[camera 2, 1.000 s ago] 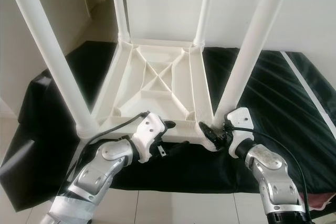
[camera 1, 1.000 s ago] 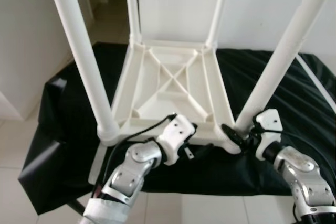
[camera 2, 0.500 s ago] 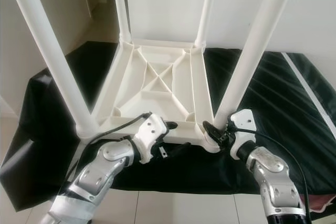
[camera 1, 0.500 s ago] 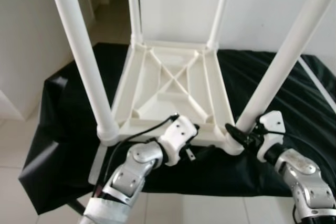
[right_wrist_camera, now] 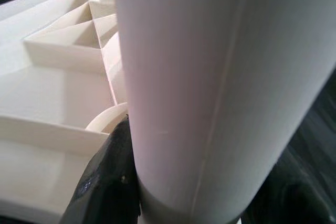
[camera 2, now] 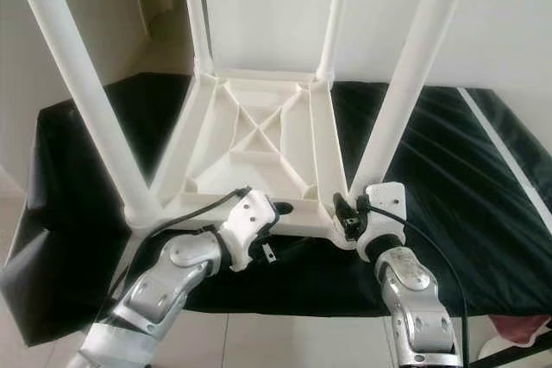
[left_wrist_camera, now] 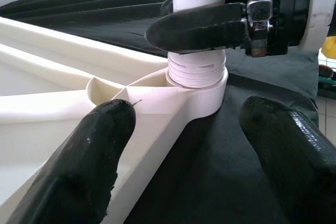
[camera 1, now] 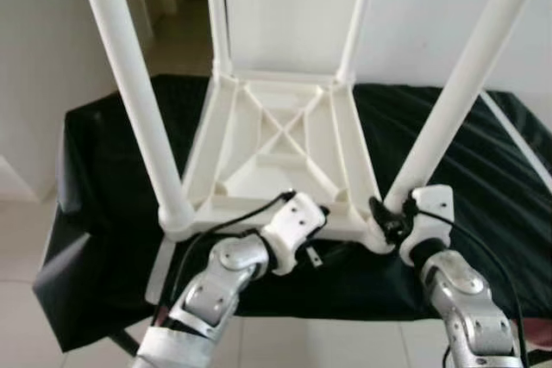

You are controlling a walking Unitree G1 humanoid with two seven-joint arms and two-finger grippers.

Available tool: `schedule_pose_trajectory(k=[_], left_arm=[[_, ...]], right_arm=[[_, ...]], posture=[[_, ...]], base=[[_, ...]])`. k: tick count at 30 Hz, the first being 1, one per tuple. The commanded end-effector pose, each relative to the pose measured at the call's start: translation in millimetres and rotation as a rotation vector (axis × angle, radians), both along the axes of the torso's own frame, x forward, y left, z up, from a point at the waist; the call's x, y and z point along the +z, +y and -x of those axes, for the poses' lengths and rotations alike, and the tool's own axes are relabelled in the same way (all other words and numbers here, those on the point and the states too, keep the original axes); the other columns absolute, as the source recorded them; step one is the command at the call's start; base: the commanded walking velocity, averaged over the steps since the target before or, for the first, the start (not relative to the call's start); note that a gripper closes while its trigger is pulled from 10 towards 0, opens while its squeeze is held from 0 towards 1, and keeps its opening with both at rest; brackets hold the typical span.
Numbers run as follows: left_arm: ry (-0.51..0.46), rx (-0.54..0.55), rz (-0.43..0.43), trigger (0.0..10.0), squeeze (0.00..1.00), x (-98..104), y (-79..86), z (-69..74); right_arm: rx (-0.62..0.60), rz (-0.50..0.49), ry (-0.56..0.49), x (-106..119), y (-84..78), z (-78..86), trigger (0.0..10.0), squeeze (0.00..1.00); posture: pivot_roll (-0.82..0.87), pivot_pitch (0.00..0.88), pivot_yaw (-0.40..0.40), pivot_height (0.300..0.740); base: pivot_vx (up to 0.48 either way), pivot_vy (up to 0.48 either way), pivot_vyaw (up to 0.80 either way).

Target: Building children table

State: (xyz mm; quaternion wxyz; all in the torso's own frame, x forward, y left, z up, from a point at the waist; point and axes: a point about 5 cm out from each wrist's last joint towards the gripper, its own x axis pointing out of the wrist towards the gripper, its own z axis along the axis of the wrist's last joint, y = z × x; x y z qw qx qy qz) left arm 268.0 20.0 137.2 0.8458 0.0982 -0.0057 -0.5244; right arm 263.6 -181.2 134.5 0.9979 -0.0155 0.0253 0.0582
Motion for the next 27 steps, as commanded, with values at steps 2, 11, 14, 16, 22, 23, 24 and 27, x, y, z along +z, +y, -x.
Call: schedule_pose_trajectory(k=[2,11,14,16,22,23,24,27], left_arm=[[-0.007,-0.053,-0.004,10.0,0.00,0,-3.3,3.2],[-0.009,-0.053,-0.002,10.0,0.00,1,-4.2,2.4],[-0.008,-0.058,-0.001,10.0,0.00,0,-5.0,4.0],[-0.008,-0.064,0.000,10.0,0.00,0,-6.0,4.5],[-0.013,-0.067,-0.001,10.0,0.00,1,-6.3,3.2],[-0.013,-0.067,-0.001,10.0,0.00,1,-6.3,3.2],[-0.015,-0.064,-0.003,10.0,0.00,2,-5.8,1.7],[-0.017,-0.064,-0.003,10.0,0.00,2,-5.9,1.9]], right_arm=[[-0.074,-0.014,0.090,-17,5.5,3.9,10.0,0.00],[-0.335,-0.111,0.138,-23,18.6,3.3,10.0,0.00],[-0.359,-0.131,0.136,-20,25.3,2.3,10.0,0.00],[-0.355,-0.151,0.135,-17,30.8,1.7,10.0,0.00],[-0.352,-0.153,0.124,-14,31.8,1.1,10.0,1.00],[-0.352,-0.153,0.124,-14,31.8,1.1,10.0,1.00],[-0.340,-0.154,0.111,-12,30.0,0.4,10.0,1.00],[-0.319,-0.159,0.101,-10,30.5,0.0,10.0,1.00]], posture=[[0.00,0.000,-0.021,0.740],[0.00,0.000,-0.026,0.740],[-0.01,0.000,-0.023,0.740],[-0.01,0.000,-0.020,0.740],[-0.01,0.000,-0.019,0.740],[-0.01,0.000,-0.019,0.740],[-0.01,0.000,-0.019,0.740],[-0.01,0.000,-0.020,0.740]], base=[[0.000,0.000,0.00],[0.000,0.000,0.00],[0.000,0.000,0.00],[0.000,0.000,0.00],[0.000,0.000,0.00],[0.000,0.000,0.00],[0.000,0.000,0.00],[0.000,0.000,0.00]])
